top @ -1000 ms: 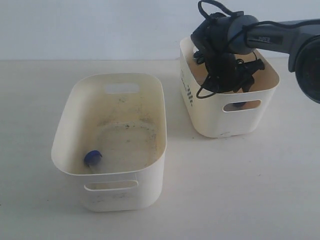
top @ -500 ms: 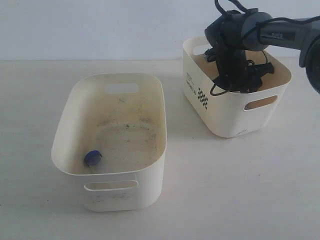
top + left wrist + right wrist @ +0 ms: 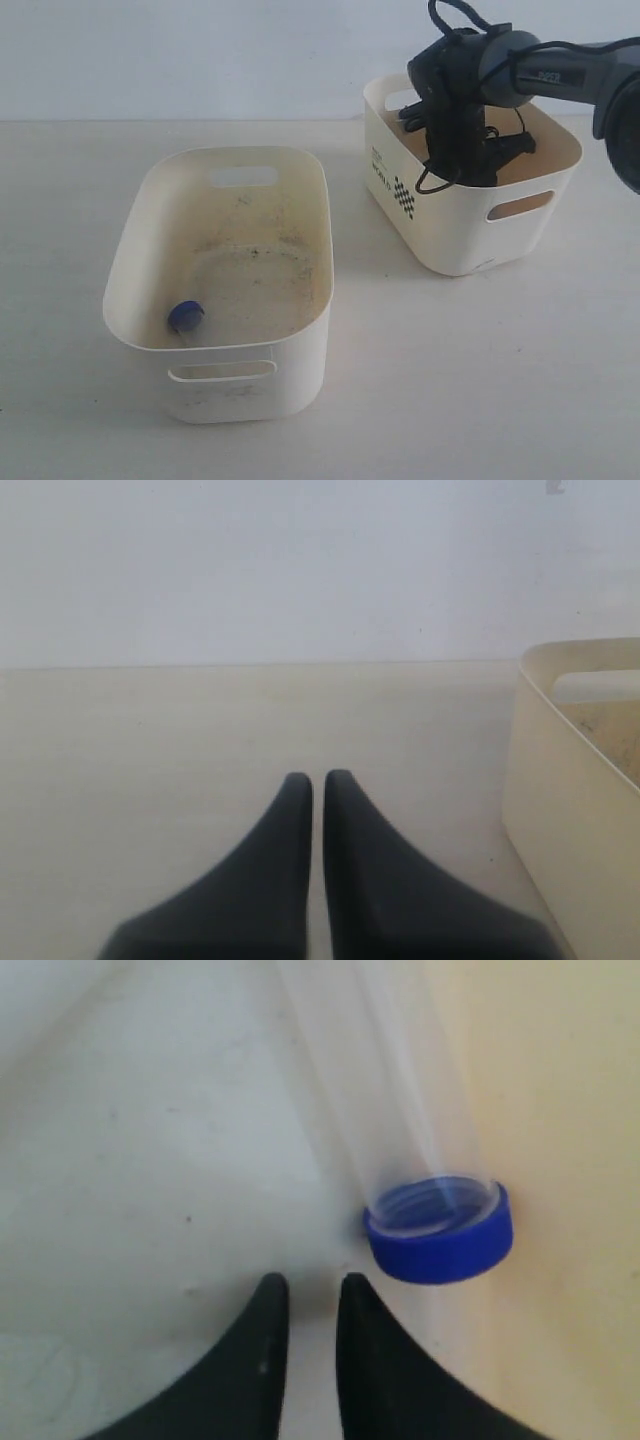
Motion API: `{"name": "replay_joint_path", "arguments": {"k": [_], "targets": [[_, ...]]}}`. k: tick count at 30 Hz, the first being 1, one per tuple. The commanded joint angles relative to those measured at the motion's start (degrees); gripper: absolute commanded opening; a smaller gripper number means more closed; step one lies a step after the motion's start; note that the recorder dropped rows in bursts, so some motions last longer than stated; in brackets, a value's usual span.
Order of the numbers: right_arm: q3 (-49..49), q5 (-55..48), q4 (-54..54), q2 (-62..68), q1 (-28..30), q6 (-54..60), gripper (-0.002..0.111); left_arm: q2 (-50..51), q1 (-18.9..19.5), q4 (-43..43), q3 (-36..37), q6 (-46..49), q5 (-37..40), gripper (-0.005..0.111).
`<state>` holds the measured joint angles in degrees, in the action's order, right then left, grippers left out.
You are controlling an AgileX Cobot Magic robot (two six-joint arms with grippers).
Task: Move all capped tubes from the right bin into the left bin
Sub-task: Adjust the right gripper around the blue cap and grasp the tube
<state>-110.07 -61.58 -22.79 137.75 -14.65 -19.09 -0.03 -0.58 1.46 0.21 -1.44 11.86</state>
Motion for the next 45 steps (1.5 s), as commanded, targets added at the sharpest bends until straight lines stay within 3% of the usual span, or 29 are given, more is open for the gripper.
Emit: {"name": "replay_joint_path", "arguments": {"k": [1, 8, 10, 12, 13, 16, 22, 37, 45], "targets": [[0.17, 0.12, 4.98, 1.09, 0.40, 3.57, 0.000, 0.03, 0.02, -0.36, -0.21, -0.54, -0.26, 0.004], [-0.35, 1.18, 5.69, -2.59, 0.16, 14.78, 0.001, 0.03, 0.02, -0.36, -0.21, -0.54, -0.26, 0.004], [-0.35, 3.17, 3.87, -3.57, 0.16, 16.22, 0.013, 0.03, 0.02, -0.36, -0.21, -0.54, -0.26, 0.004], [-0.35, 4.45, 3.87, -3.67, 0.16, 16.22, 0.035, 0.03, 0.02, -0.36, -0.21, -0.54, -0.26, 0.004], [-0.35, 5.17, 3.98, -3.42, 0.16, 16.22, 0.053, 0.03, 0.02, -0.36, -0.21, -0.54, -0.26, 0.004], [-0.35, 5.61, 2.13, -3.16, 0.16, 16.22, 0.063, 0.03, 0.02, -0.36, -0.21, -0.54, -0.26, 0.004], [-0.35, 6.62, -4.93, -3.06, 0.16, 16.22, 0.063, 0.03, 0.02, -0.36, -0.21, -0.54, -0.26, 0.004], [-0.35, 5.55, -4.95, 1.73, 0.16, 16.00, 0.063, 0.03, 0.02, -0.36, -0.21, -0.54, -0.26, 0.004], [-0.35, 4.66, -5.03, 3.95, 0.16, 16.14, 0.038, 0.03, 0.02, -0.36, -0.21, -0.54, -0.26, 0.004]]}}
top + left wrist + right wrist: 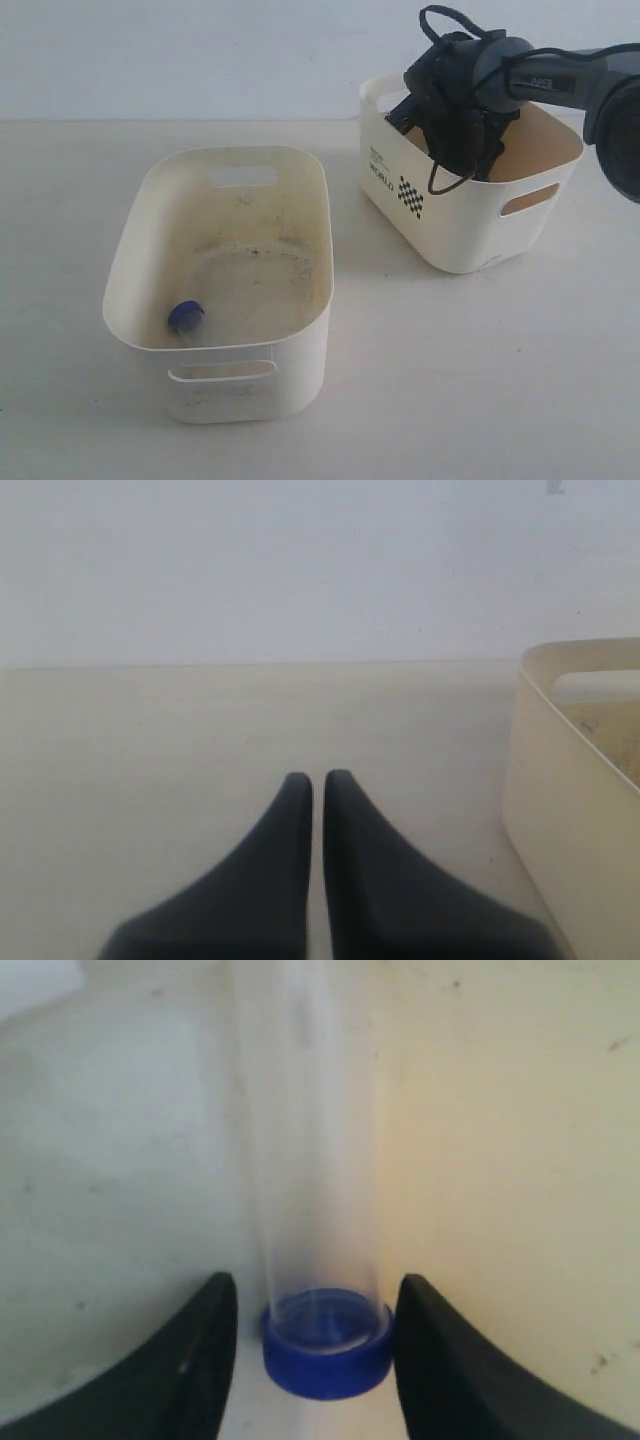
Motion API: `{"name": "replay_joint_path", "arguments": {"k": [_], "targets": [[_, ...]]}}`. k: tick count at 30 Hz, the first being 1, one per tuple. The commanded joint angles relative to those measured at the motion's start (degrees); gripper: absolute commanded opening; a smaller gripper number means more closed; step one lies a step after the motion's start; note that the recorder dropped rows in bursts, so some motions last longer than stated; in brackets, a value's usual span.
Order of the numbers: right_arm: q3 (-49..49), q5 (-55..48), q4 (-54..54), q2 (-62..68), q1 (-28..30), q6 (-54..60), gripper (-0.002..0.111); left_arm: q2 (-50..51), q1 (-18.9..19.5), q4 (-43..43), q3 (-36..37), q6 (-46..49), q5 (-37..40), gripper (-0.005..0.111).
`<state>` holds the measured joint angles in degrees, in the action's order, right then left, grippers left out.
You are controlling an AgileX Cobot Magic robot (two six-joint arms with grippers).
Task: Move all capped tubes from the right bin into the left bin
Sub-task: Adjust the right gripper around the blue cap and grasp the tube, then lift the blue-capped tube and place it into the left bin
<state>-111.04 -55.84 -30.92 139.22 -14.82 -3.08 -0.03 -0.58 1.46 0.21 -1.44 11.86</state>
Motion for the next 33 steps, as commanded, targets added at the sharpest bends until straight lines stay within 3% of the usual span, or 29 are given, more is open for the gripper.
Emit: {"name": "replay_joint_path", "arguments": {"k": [1, 3, 7, 15, 33], "targets": [[0.62, -1.37, 3.09, 2.57, 0.33, 0.13, 0.035, 0.03, 0.02, -0.36, -0.21, -0.54, -0.26, 0.004], [0.62, -1.37, 3.09, 2.57, 0.33, 0.13, 0.027, 0.03, 0.02, -0.36, -0.21, -0.54, -0.26, 0.004], [0.62, -2.90, 3.09, 2.57, 0.33, 0.13, 0.000, 0.03, 0.02, -0.36, -0.21, -0.54, -0.26, 0.004], [0.62, -7.93, 3.43, 0.08, 0.33, -3.99, 0.000, 0.03, 0.02, -0.36, -0.21, -0.54, -0.26, 0.004], [0.62, -11.92, 6.73, -20.36, 0.33, -8.38, 0.000, 0.03, 0.02, -0.36, -0.21, -0.54, -0.26, 0.004]]}}
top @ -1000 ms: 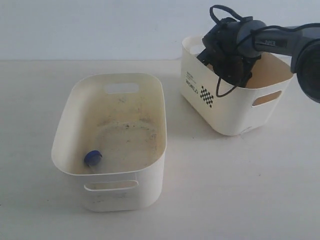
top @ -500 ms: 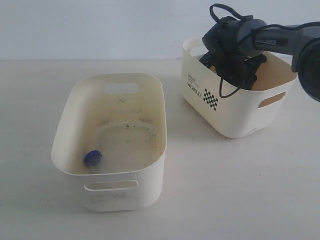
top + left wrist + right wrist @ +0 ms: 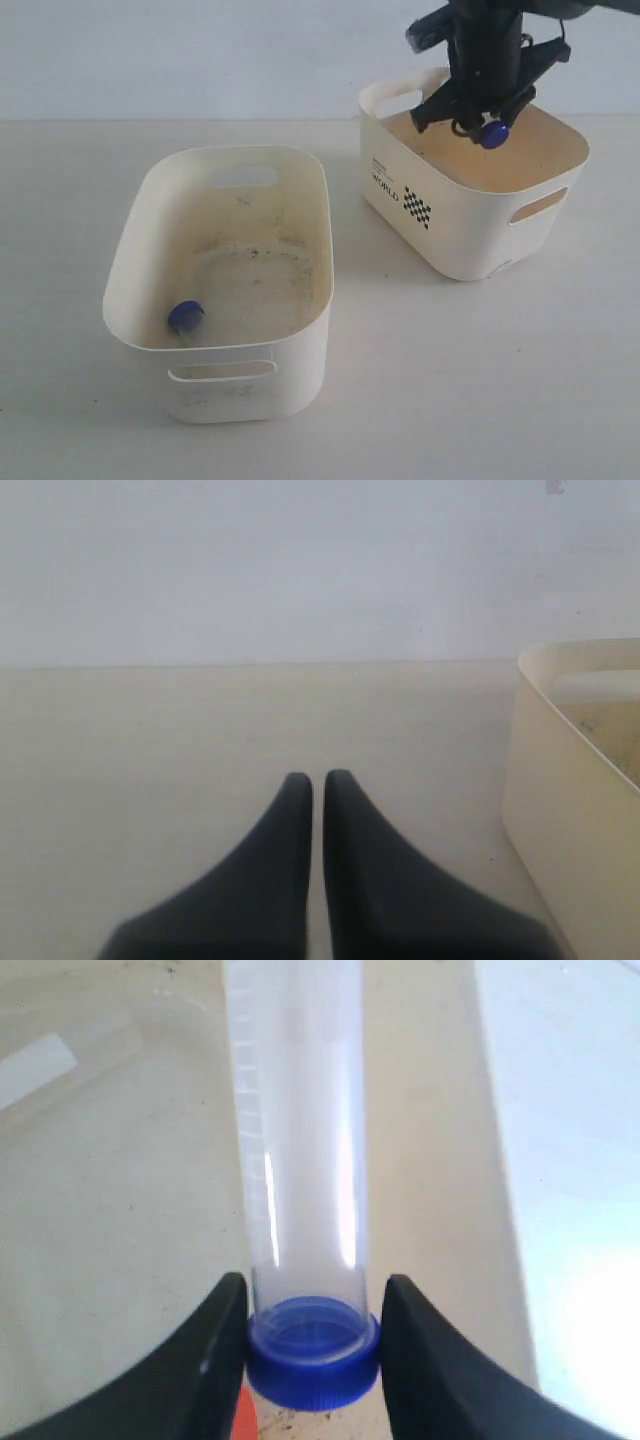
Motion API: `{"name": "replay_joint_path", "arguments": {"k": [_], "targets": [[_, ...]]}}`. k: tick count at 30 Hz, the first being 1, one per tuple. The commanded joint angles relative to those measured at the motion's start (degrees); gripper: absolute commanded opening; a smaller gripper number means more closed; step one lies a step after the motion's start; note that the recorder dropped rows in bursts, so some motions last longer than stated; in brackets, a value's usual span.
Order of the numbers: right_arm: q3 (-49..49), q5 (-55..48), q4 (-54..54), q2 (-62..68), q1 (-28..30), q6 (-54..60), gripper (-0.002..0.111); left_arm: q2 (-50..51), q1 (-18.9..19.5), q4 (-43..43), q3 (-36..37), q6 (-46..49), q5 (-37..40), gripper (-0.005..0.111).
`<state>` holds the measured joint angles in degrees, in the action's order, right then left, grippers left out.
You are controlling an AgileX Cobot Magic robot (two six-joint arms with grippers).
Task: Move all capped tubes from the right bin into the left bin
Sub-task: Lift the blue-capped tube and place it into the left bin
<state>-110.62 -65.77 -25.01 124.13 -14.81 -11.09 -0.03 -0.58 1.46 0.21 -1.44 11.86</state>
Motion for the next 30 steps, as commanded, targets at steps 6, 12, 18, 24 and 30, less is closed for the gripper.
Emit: {"name": "replay_joint_path", "arguments": {"k": [6, 12, 18, 24, 30], "targets": [[0.19, -4.19, 12.99, -14.59, 0.32, 3.70, 0.000, 0.03, 0.02, -0.36, -0.21, -0.54, -0.26, 0.004], [5.78, -4.19, 36.67, -22.97, 0.32, 6.00, 0.000, 0.03, 0.02, -0.36, -0.21, -0.54, -0.26, 0.004], [21.82, -0.95, 42.63, -34.02, -6.79, 4.61, 0.000, 0.03, 0.02, -0.36, -0.21, -0.54, -0.26, 0.004], [35.57, 15.19, 42.76, -38.34, -18.55, 1.60, 0.000, 0.03, 0.02, -0.36, -0.21, -0.54, -0.26, 0.004], [37.50, 19.39, 45.36, -34.57, -22.41, 2.27, 0.018, 0.03, 0.02, -0.36, -0.21, -0.54, -0.26, 0.004]]}}
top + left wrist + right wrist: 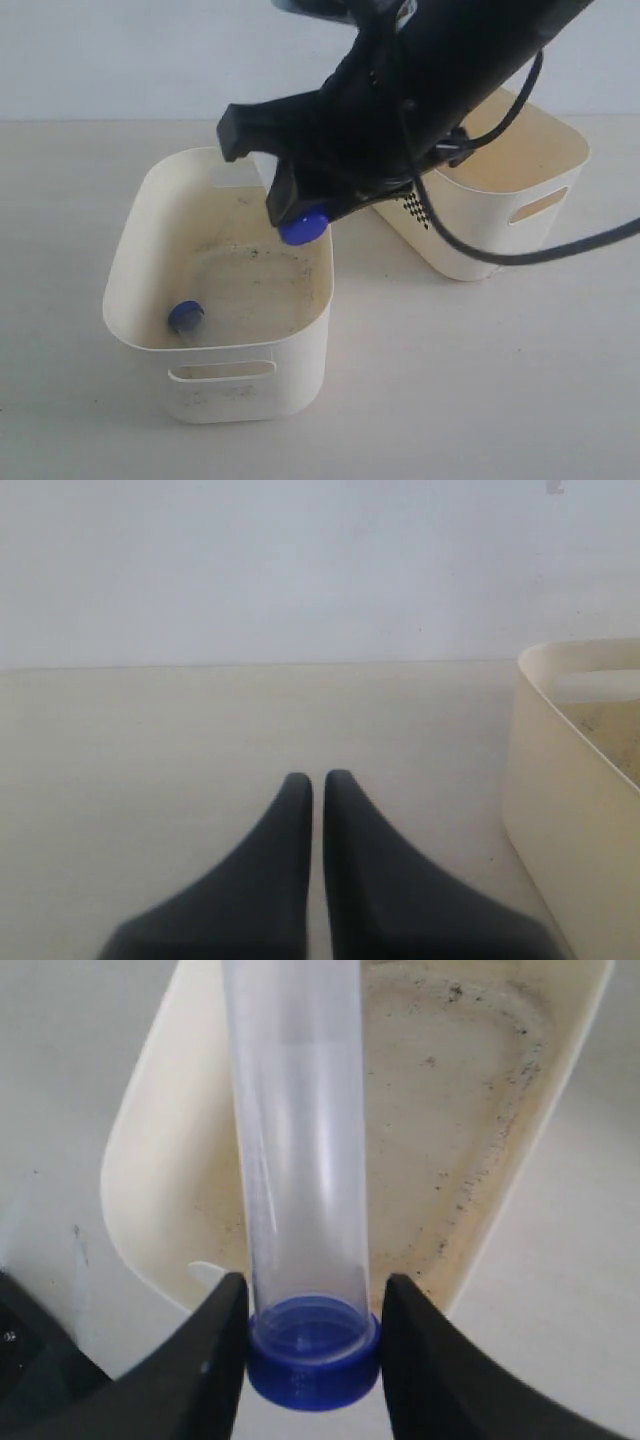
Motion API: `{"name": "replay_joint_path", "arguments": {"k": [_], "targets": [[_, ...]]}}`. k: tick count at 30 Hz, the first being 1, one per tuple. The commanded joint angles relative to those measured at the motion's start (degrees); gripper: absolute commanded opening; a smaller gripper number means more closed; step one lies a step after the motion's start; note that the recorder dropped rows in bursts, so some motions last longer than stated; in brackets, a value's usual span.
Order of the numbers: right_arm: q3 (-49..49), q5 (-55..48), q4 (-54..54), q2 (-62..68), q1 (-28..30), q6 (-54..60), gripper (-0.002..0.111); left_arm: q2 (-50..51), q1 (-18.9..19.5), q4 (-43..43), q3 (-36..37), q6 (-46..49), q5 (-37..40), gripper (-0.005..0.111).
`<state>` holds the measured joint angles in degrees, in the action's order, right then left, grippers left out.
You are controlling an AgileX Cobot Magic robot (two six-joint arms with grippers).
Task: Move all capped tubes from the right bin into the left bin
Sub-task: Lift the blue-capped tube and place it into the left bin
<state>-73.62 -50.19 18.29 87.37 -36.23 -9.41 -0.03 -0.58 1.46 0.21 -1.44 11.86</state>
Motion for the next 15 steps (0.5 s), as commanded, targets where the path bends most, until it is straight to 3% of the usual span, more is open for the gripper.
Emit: {"name": "replay_joint_path", "arguments": {"k": [1, 5, 15], "targets": [[0.50, 5.31, 4.08, 3.12, -1.09, 2.10, 0.025, 0.03, 0.02, -0.36, -0.21, -0.54, -0.26, 0.004], [0.40, 10.21, 9.79, 8.53, -1.07, 7.55, 0.050, 0.03, 0.02, -0.36, -0.21, -0.54, -0.26, 0.004], [-0.71, 18.43, 9.58, 14.91, -0.42, 21.98, 0.057, 0.03, 0.02, -0.36, -0.21, -0.54, -0.26, 0.004]]}}
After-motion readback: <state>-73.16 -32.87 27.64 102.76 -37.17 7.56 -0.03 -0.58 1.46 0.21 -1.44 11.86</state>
